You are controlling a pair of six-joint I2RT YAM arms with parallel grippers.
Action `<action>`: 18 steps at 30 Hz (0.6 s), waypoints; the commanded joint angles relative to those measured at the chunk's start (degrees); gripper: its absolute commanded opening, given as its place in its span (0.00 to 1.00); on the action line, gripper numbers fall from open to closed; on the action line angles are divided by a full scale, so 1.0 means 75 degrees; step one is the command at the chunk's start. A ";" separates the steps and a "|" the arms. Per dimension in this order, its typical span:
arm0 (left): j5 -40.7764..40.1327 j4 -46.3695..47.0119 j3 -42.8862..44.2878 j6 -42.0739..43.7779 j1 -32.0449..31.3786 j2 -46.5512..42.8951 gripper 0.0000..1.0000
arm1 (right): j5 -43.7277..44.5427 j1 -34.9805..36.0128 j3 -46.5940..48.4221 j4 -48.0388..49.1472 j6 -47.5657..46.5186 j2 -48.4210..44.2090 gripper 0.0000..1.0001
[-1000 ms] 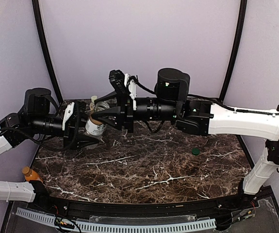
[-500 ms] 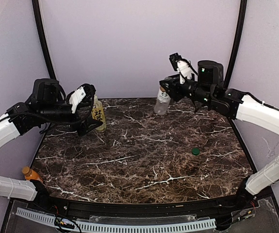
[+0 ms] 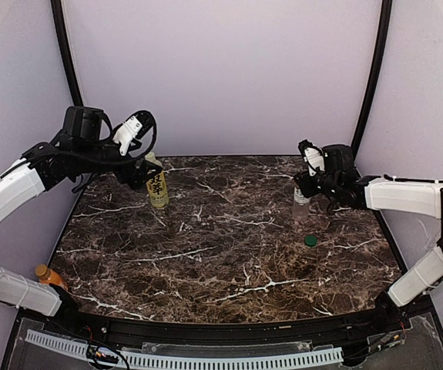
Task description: Unscrew the bottle caps
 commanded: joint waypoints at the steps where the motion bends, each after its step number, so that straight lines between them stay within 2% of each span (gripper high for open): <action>1: 0.0053 0.0103 -0.0201 -0.0163 0.0026 -0.0122 0.99 | -0.0511 -0.0053 -0.0720 0.1619 0.0037 -0.0103 0.00; 4: 0.0101 0.0137 -0.0273 -0.0170 0.0031 -0.0200 0.99 | -0.0559 -0.0066 -0.1155 0.2092 0.0051 -0.0050 0.00; 10: 0.0177 0.0215 -0.0507 -0.0168 0.0024 -0.0401 0.99 | -0.0572 -0.0065 -0.1194 0.1923 0.0234 0.0030 0.00; 12: 0.0197 0.0224 -0.0562 -0.0171 0.0031 -0.0456 0.99 | -0.0650 -0.0065 -0.1102 0.1740 0.0248 -0.0039 0.22; 14: 0.0208 0.0256 -0.0617 -0.0181 0.0032 -0.0490 0.99 | -0.0728 -0.0066 -0.1024 0.1635 0.0237 -0.0141 0.53; 17: 0.0247 0.0293 -0.0683 -0.0193 0.0032 -0.0530 0.99 | -0.0777 -0.0071 -0.0871 0.1428 0.0218 -0.0276 0.82; 18: 0.0256 0.0299 -0.0698 -0.0188 0.0032 -0.0543 0.99 | -0.0786 -0.0067 -0.0803 0.1364 0.0205 -0.0303 0.89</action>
